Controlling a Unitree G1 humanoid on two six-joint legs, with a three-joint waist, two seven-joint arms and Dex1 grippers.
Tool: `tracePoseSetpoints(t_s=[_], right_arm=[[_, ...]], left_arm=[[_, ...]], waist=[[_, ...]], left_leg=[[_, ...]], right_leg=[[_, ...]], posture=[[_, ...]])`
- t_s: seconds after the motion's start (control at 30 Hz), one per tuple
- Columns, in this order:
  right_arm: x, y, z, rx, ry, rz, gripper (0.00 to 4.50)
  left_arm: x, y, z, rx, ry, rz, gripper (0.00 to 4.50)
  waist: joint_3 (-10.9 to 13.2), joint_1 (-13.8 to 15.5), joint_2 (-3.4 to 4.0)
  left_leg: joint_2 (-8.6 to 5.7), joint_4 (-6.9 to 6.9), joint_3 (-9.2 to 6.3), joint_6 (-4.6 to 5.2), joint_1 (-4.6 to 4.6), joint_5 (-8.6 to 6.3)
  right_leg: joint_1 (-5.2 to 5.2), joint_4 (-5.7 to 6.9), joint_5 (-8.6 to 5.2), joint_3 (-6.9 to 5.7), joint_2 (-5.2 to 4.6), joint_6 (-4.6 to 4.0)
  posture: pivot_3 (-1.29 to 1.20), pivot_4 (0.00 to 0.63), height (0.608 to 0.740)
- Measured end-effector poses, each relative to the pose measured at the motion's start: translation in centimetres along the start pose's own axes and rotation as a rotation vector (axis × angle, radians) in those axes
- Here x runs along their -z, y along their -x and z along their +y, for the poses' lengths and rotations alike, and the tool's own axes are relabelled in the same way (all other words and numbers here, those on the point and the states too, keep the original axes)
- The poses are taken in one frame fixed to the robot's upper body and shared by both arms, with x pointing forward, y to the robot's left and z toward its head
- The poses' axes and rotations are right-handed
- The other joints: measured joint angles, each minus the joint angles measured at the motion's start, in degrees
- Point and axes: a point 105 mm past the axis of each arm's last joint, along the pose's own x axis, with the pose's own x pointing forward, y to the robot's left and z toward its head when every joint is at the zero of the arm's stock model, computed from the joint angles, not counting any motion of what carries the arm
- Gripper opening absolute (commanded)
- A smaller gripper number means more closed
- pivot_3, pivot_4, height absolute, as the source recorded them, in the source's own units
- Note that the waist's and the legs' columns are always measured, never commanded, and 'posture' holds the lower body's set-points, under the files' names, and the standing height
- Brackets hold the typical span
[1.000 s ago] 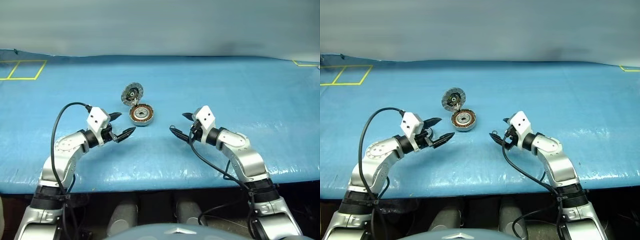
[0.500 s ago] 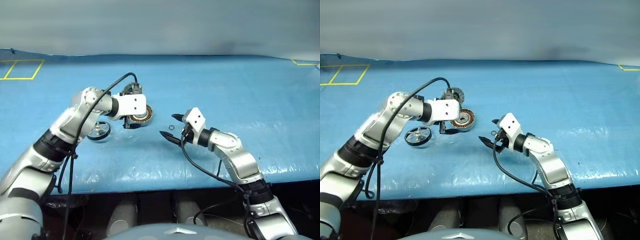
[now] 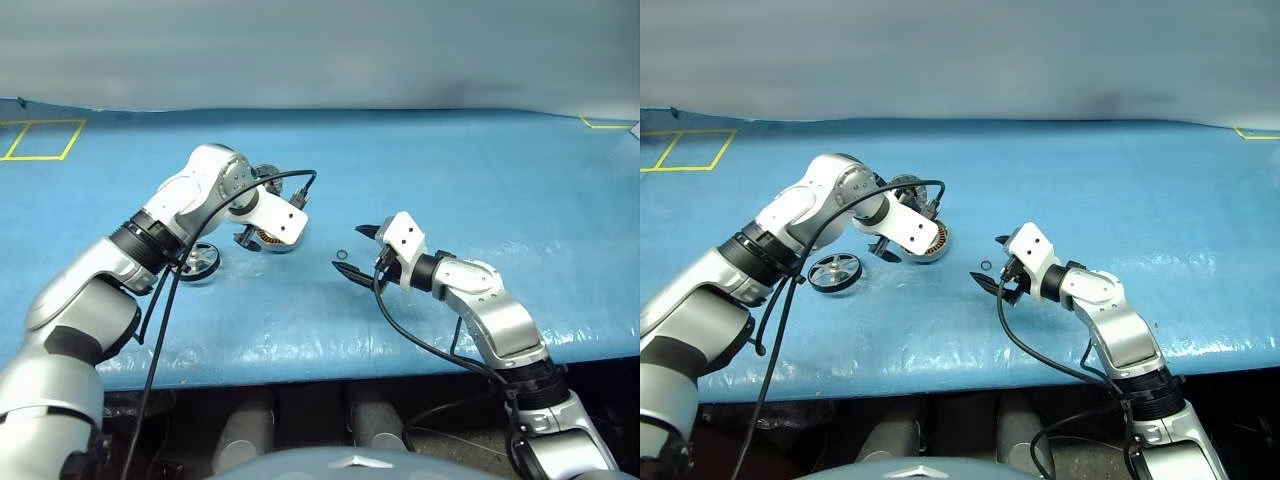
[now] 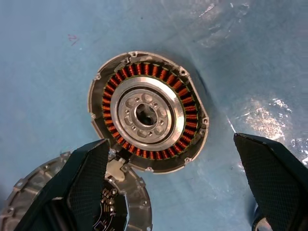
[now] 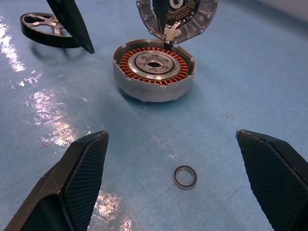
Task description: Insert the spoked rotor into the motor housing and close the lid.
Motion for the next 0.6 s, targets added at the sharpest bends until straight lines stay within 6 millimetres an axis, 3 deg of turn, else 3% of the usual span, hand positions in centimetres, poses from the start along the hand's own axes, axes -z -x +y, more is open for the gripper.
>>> tracePoseSetpoints(t_s=[0.6], right_arm=[[0.2, 0.2, -0.3, 0.036, -0.009, 0.003, 4.47]], left_arm=[[0.2, -2.5, -0.2, 0.028, -0.048, 0.053, 4.50]], waist=[[0.0, -0.2, 0.00]], left_leg=[[-0.01, 0.07, 0.00, 0.01, 0.02, 0.00]], right_leg=[[0.02, 0.06, 0.02, 0.00, 0.00, 0.03]], posture=[[0.00, 0.150, 0.740]])
